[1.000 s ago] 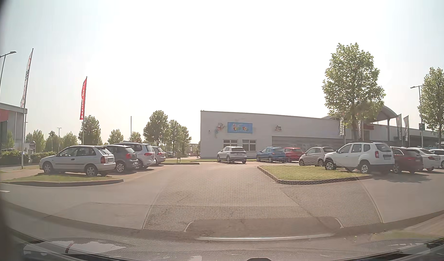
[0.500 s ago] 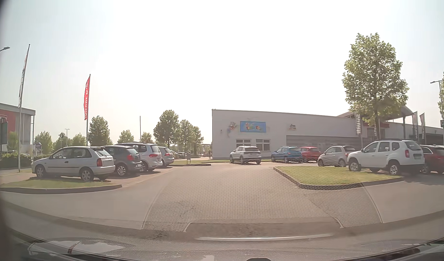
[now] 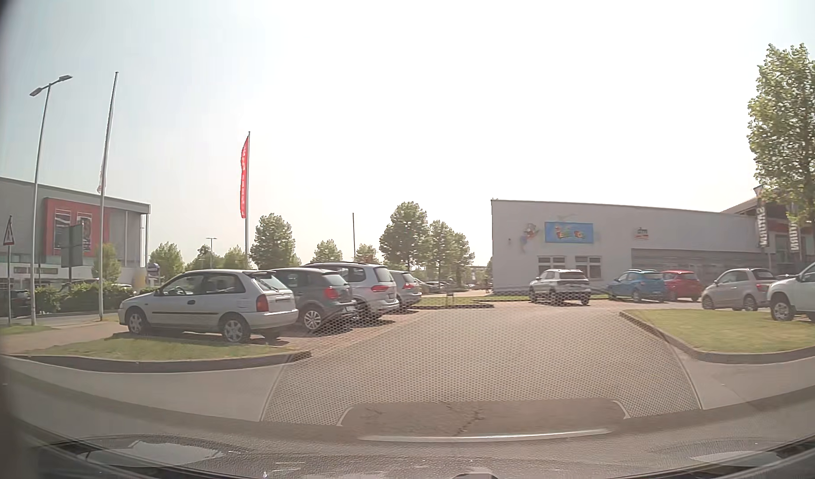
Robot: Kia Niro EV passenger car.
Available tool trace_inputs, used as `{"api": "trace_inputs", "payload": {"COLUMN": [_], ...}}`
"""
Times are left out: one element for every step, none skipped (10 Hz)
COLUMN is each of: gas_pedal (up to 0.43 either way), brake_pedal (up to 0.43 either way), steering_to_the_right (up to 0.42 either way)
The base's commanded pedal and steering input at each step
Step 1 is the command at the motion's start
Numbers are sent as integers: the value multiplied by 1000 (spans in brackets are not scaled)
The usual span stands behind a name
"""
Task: Follow the waypoints while adhering to traffic rules and regulations
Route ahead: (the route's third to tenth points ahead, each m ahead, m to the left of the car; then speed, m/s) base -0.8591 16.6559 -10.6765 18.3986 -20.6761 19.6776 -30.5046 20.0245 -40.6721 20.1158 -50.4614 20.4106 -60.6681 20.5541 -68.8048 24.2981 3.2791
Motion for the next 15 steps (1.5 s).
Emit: {"api": "trace_inputs", "payload": {"gas_pedal": [59,59,59,59,59,59,59,59,59,59,59,59,59,59,59], "brake_pedal": [0,0,0,0,0,0,0,0,0,0,0,0,0,0,0], "steering_to_the_right": [-653,-698,-730,-760,-786,-806,-831,-846,-843,-826,-796,-770,-737,-694,-654]}}
